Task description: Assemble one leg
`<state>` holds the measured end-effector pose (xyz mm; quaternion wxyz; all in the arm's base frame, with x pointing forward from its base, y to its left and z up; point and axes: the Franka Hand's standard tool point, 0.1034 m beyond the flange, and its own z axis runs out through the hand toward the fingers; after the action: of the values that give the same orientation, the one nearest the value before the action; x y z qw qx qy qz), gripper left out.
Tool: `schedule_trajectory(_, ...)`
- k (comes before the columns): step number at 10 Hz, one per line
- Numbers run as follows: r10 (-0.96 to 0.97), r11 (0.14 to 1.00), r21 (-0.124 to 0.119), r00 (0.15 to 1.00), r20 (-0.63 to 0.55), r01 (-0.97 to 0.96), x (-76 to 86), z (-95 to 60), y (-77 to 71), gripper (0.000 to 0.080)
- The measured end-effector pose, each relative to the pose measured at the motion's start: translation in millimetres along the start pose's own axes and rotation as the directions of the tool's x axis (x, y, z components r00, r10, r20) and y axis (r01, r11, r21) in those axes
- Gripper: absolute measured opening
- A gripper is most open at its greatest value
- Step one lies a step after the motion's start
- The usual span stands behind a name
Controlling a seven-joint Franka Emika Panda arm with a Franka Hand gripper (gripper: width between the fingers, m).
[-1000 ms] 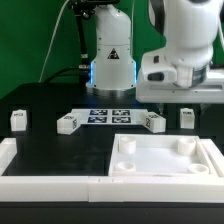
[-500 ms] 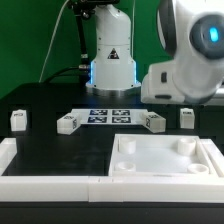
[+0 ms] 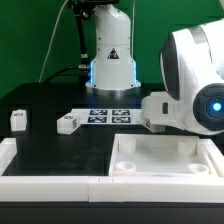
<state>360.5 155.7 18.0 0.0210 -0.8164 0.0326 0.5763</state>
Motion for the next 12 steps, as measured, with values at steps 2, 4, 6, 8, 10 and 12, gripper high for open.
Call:
schedule_trajectory(2, 0.004, 1.0, -0.013, 1.0, -0.006, -0.004, 2.9, 6.2, -5.1, 0.0648)
schedule_trajectory(4, 0.002, 1.0, -0.031, 1.0, -0.009, -0.002, 2.1, 9.6, -11.9, 0.0648)
schedule_trajectory(6, 0.001, 1.0, -0.029, 1.0, -0.01, -0.001, 2.4, 8.4, -11.7, 0.055)
schedule_trajectory(8, 0.001, 1.0, -0.029, 1.0, -0.01, -0.001, 2.4, 8.5, -11.6, 0.0378)
schedule_trajectory(10, 0.001, 1.0, -0.029, 1.0, -0.01, -0.001, 2.3, 8.6, -11.6, 0.0287)
schedule_trajectory(12, 0.001, 1.0, -0.029, 1.0, -0.01, -0.001, 2.3, 8.6, -11.6, 0.0287)
